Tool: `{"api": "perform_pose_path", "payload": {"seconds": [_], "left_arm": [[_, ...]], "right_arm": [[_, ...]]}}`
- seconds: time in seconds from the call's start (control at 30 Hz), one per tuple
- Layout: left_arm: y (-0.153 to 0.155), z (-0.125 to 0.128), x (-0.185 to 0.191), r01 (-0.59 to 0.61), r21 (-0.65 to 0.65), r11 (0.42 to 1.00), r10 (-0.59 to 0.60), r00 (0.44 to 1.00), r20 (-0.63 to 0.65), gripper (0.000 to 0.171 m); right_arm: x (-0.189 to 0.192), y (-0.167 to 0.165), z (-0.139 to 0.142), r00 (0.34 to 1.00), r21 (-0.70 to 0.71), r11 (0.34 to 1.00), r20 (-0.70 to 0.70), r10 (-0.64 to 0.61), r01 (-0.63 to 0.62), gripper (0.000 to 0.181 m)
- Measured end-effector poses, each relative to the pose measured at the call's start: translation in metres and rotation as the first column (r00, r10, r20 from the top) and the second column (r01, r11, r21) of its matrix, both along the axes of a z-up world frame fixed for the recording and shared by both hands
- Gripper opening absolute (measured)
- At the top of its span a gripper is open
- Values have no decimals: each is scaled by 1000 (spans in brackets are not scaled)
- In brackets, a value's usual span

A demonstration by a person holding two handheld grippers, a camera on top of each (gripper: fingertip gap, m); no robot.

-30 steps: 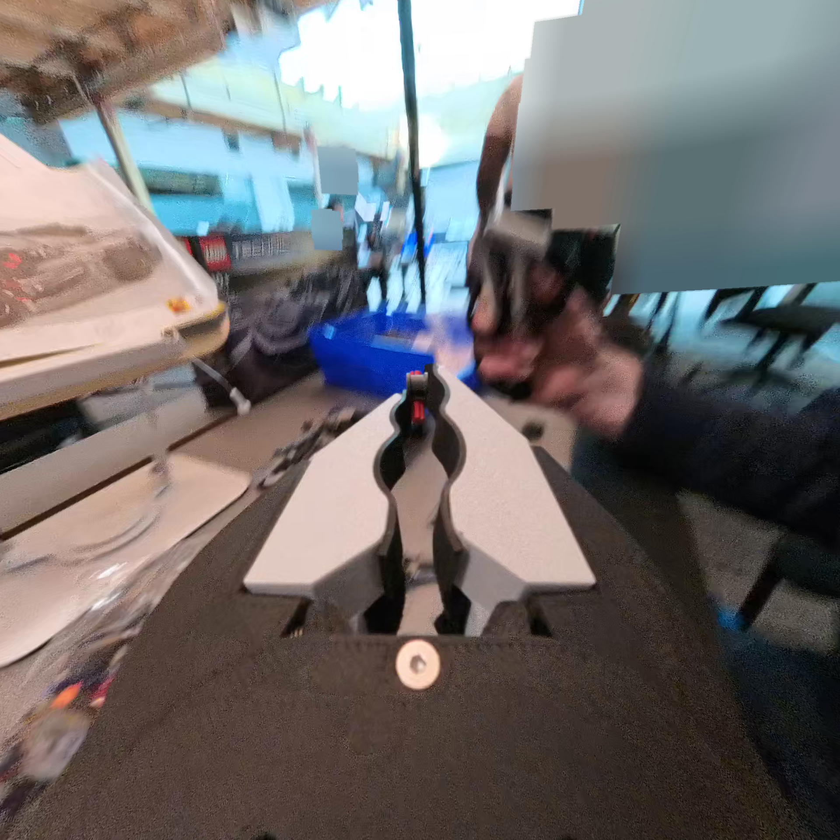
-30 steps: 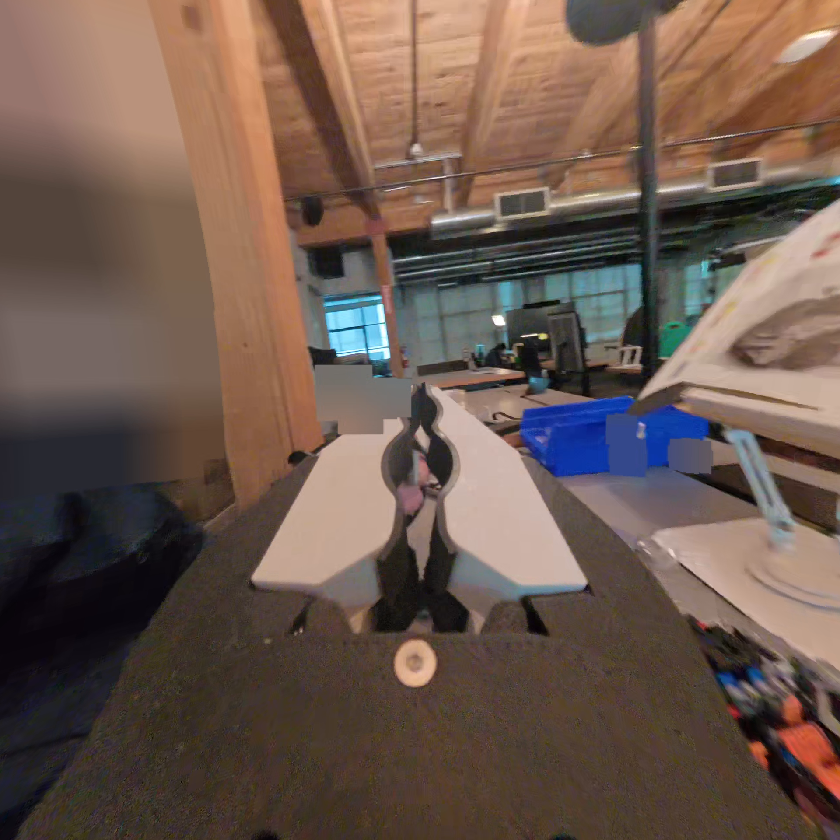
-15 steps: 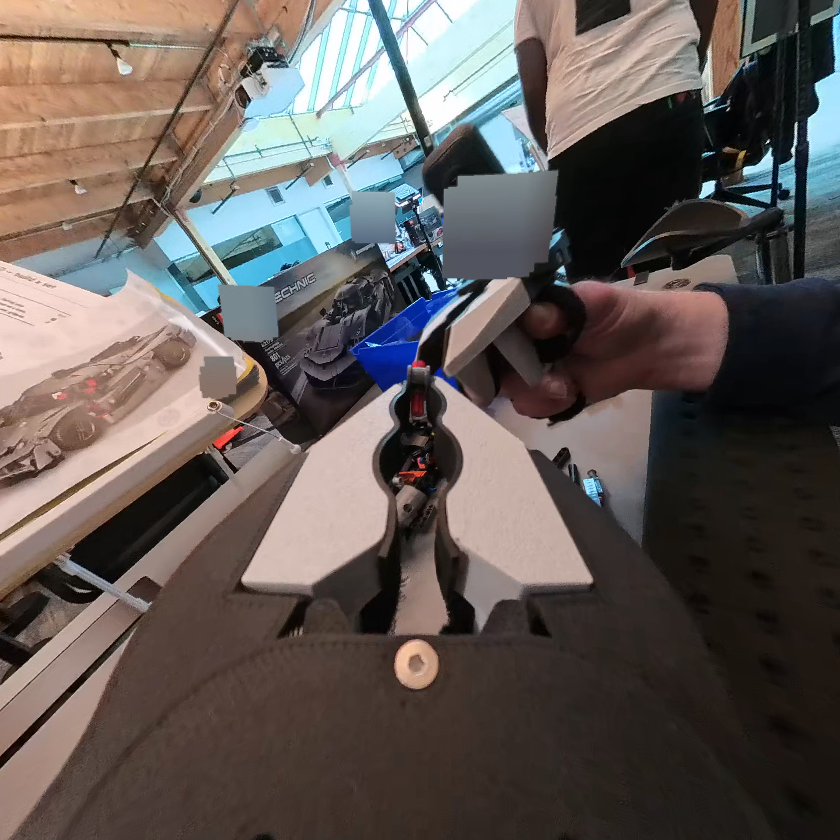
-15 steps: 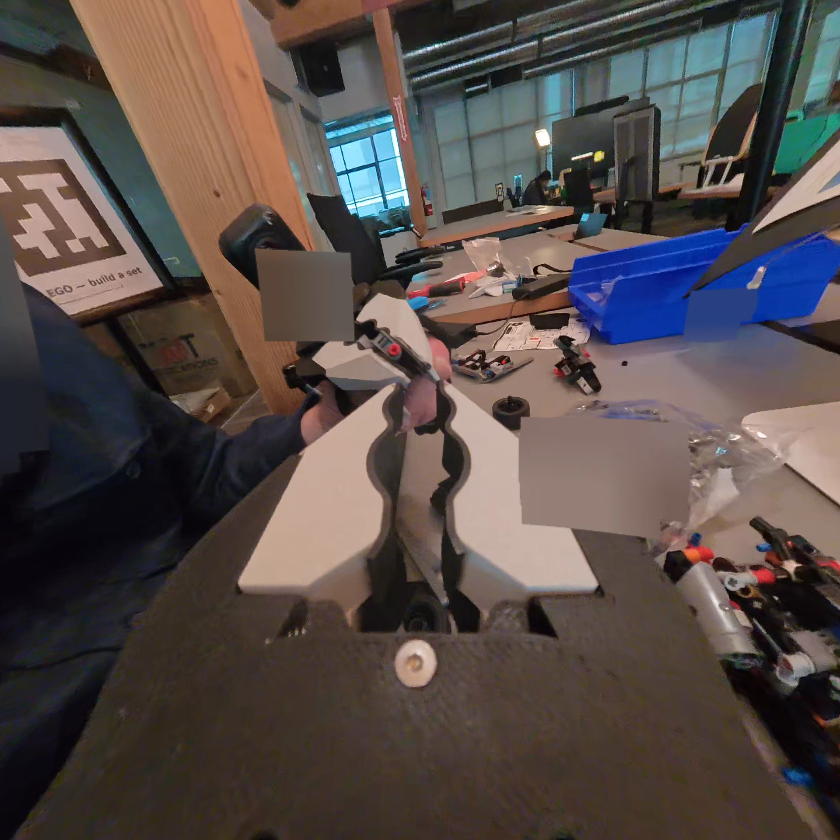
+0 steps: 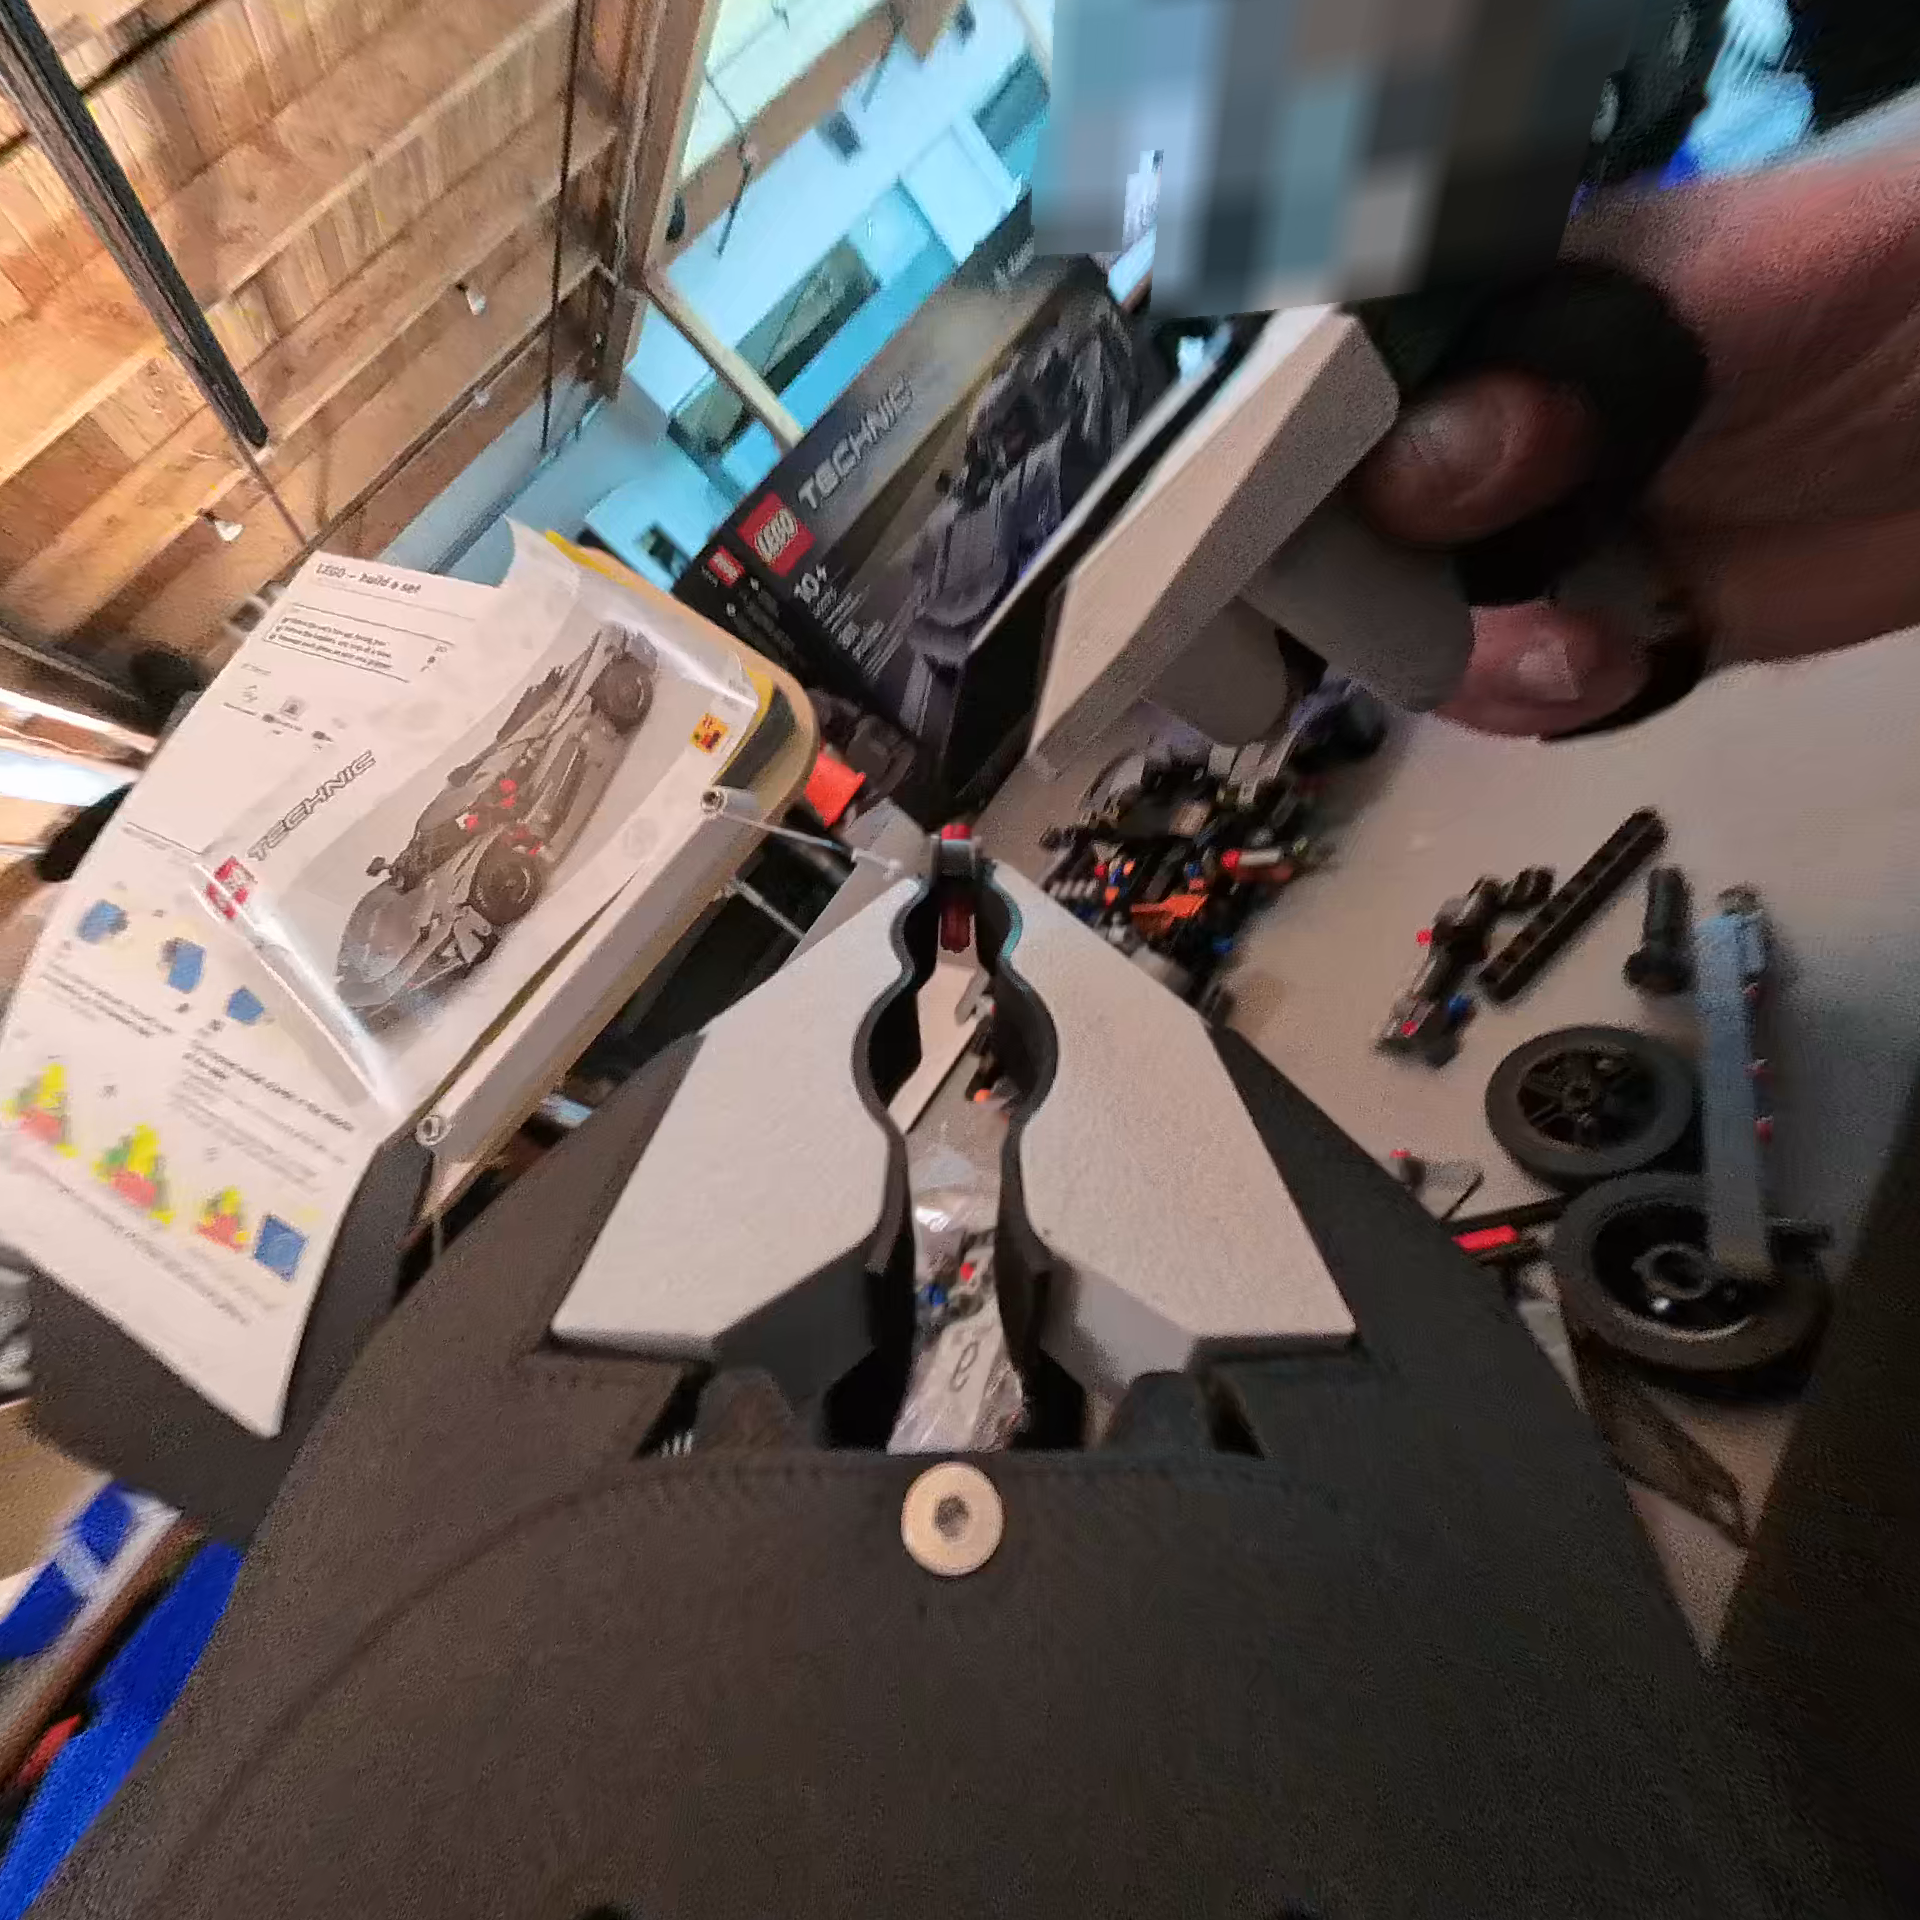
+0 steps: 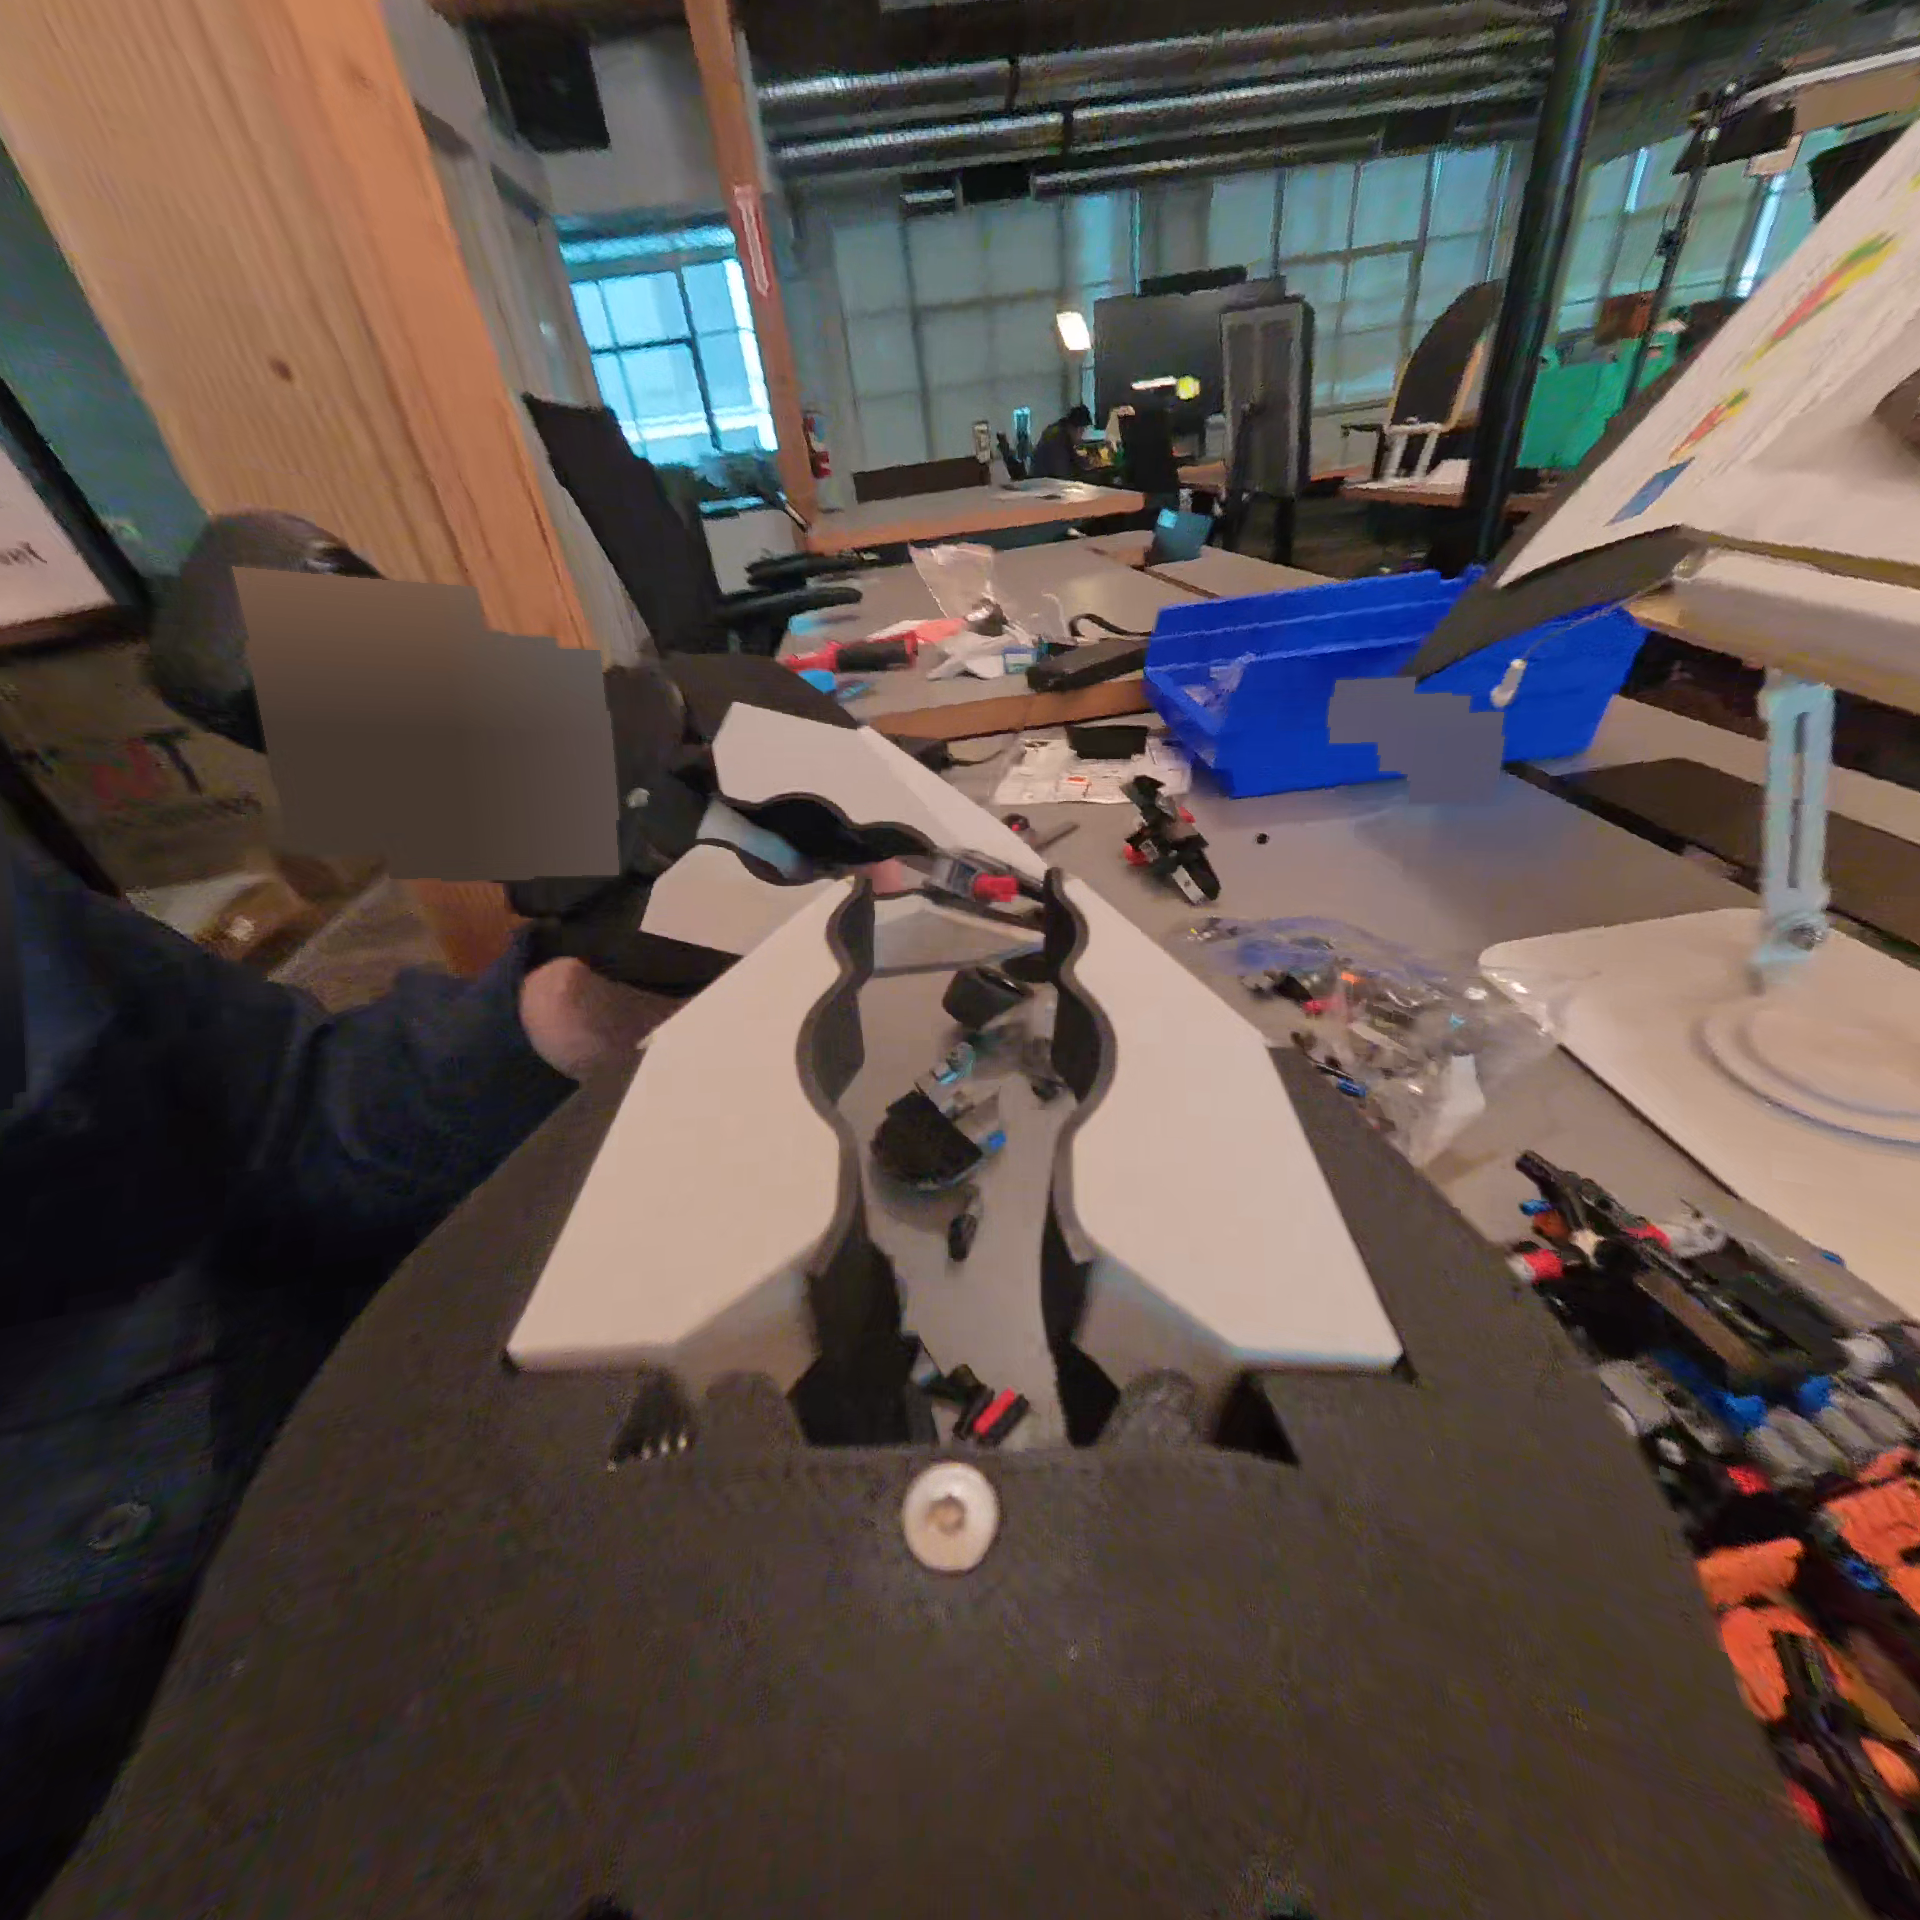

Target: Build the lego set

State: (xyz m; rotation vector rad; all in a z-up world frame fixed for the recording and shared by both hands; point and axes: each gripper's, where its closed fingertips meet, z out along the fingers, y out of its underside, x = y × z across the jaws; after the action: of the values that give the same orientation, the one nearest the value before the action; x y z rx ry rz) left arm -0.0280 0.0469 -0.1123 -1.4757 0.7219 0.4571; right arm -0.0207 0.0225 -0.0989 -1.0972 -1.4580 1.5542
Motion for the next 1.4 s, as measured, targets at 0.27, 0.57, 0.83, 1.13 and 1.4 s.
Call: {"api": "perform_pose_path", "payload": {"seconds": [0.27,0.57,0.83,1.13,1.4], "left_arm": [[11,-13,-10,-203,2,979,197,950,-244,4],[12,-13,-10,-236,26,971,233,923,-305,3],[11,-15,-7,-221,9,975,214,933,-288,3],[17,-14,-7,-183,-7,983,177,956,-233,4],[22,-25,-7,-234,-27,972,213,923,-319,4]], "right_arm": [[-10,10,-15,984,153,976,56,-167,157,16],[-8,13,-18,983,140,978,85,-165,152,14],[-6,6,-19,987,165,979,94,-133,116,3],[-6,17,-14,986,145,978,39,-160,153,6],[-12,22,-26,970,200,959,100,-222,198,6]]}}
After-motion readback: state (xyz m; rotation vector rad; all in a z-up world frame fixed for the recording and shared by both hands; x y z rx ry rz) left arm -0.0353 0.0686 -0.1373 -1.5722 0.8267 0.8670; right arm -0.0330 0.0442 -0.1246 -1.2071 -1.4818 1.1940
